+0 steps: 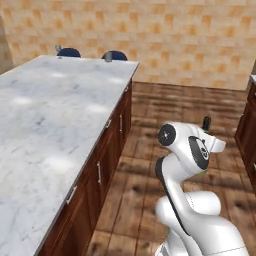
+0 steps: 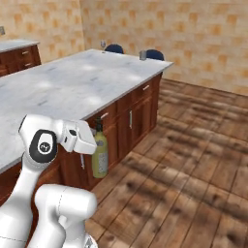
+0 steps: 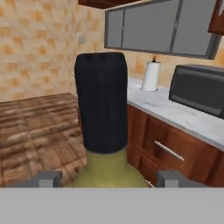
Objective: There is a wine glass and glass cup on the dining counter. Place the wine bottle next to the wine glass and the juice bottle next to the glass cup.
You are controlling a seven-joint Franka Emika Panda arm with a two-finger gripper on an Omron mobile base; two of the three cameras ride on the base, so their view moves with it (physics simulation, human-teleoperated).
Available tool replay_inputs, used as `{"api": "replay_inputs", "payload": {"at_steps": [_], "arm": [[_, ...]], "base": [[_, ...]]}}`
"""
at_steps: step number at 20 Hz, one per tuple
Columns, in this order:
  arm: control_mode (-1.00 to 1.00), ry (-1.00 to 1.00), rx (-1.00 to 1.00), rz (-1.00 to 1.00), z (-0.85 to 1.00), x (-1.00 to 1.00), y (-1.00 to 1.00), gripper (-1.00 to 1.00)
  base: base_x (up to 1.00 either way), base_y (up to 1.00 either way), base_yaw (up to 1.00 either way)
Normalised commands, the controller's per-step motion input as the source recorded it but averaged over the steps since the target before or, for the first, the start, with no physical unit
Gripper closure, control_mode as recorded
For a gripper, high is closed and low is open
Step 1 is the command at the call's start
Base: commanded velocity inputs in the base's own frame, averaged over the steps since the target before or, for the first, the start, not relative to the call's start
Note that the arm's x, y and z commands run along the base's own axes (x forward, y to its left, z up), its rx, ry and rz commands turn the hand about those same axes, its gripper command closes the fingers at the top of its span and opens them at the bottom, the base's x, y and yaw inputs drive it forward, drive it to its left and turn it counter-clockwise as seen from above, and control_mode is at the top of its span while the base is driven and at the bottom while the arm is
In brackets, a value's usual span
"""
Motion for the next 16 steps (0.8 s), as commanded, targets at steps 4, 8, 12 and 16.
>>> {"api": "replay_inputs", "payload": {"at_steps": [4,8,12,16], "arm": [[1.00,0.00,0.00,0.00,0.00,0.00,0.00,1.00],[1.00,0.00,0.00,0.00,0.00,0.00,0.00,1.00],[1.00,0.00,0.00,0.00,0.00,0.00,0.00,1.00],[1.00,0.00,0.00,0.00,0.00,0.00,0.00,1.00]], "base": [[0.85,-0.17,-0.01],[0.88,-0.18,0.00],[0.90,-0.19,0.00],[0.93,-0.21,0.00]]}}
